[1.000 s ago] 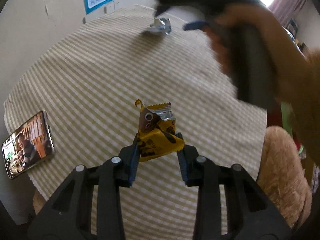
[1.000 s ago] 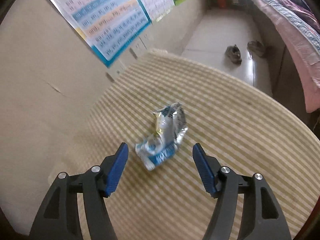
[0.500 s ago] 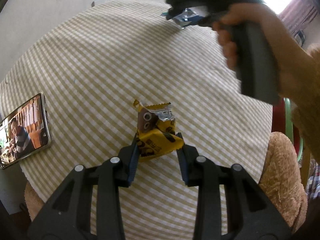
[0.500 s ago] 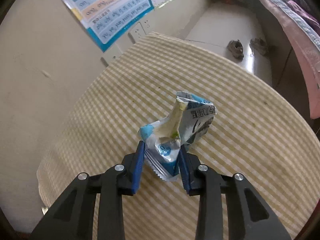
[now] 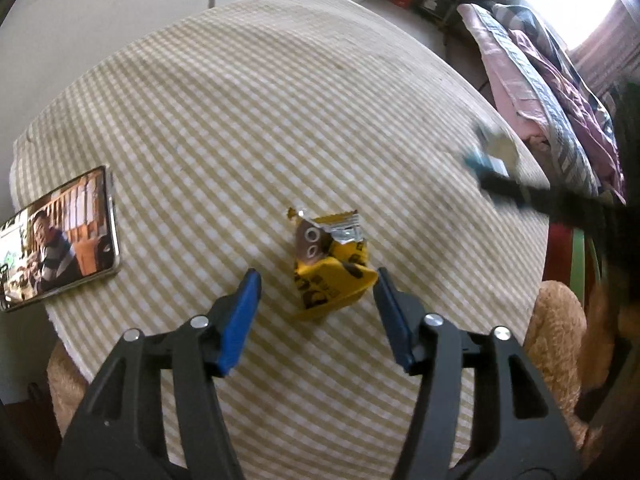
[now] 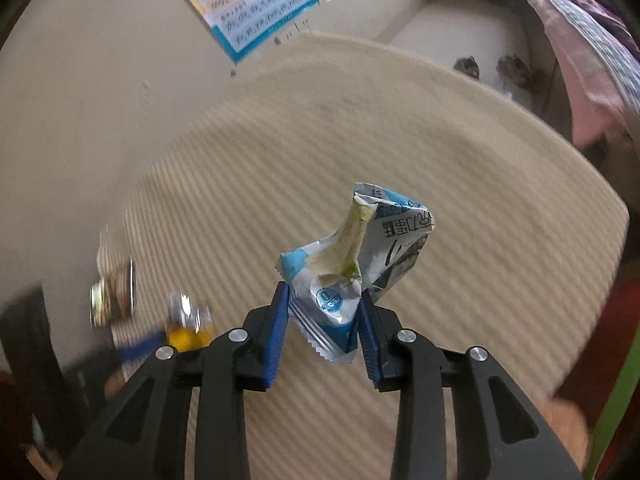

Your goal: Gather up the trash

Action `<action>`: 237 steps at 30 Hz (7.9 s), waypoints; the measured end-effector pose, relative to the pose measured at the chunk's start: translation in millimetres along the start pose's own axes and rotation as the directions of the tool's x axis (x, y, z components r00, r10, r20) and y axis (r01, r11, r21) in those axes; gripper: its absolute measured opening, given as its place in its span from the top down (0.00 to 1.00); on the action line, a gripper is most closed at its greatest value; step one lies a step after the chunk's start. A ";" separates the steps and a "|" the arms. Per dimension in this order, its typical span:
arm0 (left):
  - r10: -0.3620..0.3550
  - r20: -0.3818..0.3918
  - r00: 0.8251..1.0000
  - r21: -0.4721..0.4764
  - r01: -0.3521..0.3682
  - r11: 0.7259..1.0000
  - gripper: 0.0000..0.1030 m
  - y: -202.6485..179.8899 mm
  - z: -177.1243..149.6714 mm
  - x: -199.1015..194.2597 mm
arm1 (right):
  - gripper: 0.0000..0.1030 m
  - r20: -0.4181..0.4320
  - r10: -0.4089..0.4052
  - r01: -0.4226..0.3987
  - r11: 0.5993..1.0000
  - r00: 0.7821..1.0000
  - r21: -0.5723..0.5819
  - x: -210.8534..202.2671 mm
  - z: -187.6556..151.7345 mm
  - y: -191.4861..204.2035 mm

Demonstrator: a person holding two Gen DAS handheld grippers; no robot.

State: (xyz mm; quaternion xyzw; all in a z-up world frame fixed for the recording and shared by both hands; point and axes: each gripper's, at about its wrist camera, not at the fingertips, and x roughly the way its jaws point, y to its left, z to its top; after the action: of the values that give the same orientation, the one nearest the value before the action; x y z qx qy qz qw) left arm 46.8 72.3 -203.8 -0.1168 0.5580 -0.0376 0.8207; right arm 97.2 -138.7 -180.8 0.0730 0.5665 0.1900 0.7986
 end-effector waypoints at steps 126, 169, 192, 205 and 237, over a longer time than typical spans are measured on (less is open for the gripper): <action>-0.122 0.146 0.982 0.350 0.065 0.934 0.67 -189.6 -3.6 -70.2 | 0.66 0.323 -0.160 0.068 0.958 0.933 0.279 -133.5 -94.0 -103.4; -0.256 0.059 0.965 0.522 0.189 0.832 0.67 -313.9 -13.8 -51.3 | 0.66 0.291 -0.392 0.201 0.832 0.873 0.517 -188.7 -146.8 -218.8; -0.269 -0.052 0.962 0.592 0.247 0.767 0.31 -394.9 -25.0 -10.1 | 0.40 0.215 -0.455 0.268 0.778 0.864 0.569 -196.3 -167.8 -248.8; -0.339 0.141 0.930 0.521 0.221 0.824 0.10 -335.7 -9.7 -65.0 | 0.21 0.274 -0.505 0.329 0.803 0.818 0.497 -206.7 -149.7 -217.9; 0.012 0.609 0.793 0.116 -0.104 0.988 0.05 -166.2 19.4 -177.2 | 0.07 0.661 -0.373 0.373 0.916 0.652 0.150 -187.8 -87.0 -21.7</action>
State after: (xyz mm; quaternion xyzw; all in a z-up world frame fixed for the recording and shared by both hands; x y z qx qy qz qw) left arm 9.8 -52.0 2.5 -0.0464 0.2649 -0.0131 0.9631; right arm -32.9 -239.7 -53.5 0.0194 0.2395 -0.0178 0.9705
